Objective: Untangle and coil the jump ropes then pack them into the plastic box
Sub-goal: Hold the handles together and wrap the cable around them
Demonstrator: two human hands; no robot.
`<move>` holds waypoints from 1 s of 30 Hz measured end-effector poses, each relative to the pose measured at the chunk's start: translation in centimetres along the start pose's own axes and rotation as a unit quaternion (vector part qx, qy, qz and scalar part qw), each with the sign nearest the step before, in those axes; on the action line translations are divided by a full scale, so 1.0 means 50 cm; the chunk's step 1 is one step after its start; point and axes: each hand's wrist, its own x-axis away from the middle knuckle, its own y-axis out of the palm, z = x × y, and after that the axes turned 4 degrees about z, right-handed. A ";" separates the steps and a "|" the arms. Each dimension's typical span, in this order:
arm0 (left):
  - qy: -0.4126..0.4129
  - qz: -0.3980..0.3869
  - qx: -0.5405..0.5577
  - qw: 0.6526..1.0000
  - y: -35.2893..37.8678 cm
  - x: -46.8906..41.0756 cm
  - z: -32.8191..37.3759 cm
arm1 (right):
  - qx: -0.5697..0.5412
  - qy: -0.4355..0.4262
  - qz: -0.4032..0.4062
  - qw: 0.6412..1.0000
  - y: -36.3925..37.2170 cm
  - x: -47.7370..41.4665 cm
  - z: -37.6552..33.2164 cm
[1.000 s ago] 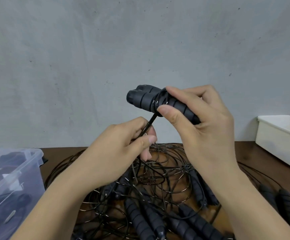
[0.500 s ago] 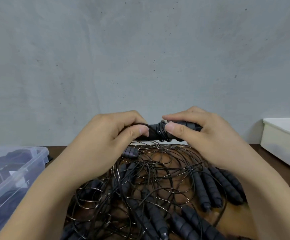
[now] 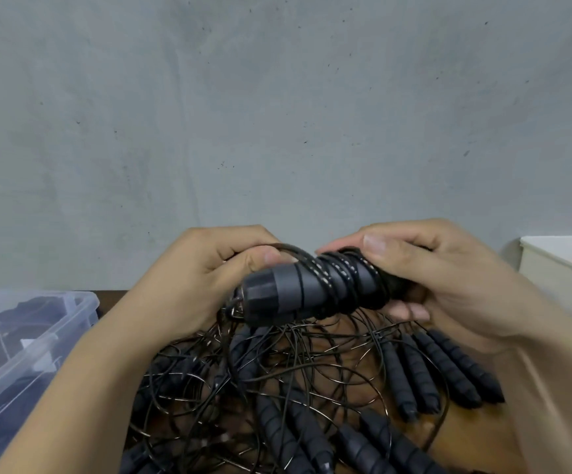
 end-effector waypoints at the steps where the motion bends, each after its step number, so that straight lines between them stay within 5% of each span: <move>1: -0.005 -0.009 -0.004 1.000 0.006 0.001 -0.009 | -0.032 -0.002 0.005 0.999 0.001 -0.001 -0.001; 6: -0.040 -0.028 -0.120 0.992 0.052 0.007 0.009 | -0.159 -0.017 0.050 0.986 0.029 -0.011 0.003; 11: -0.058 -0.095 -0.045 0.993 0.083 0.003 0.012 | -0.190 -0.046 0.137 0.971 0.048 -0.016 0.001; 15: -0.058 -0.121 -0.020 0.991 0.095 0.005 0.023 | -0.063 -0.123 0.262 0.955 0.057 -0.019 0.009; 21: -0.058 -0.109 -0.073 0.990 0.070 0.007 0.025 | 0.150 -0.189 0.341 0.909 0.069 -0.028 0.040; 26: -0.036 -0.054 -0.160 0.985 0.037 0.012 0.041 | 0.283 -0.192 0.349 0.872 0.050 -0.038 0.063; 30: -0.027 -0.012 -0.214 0.976 -0.007 0.022 0.048 | 0.271 -0.125 0.326 0.897 0.040 -0.044 0.069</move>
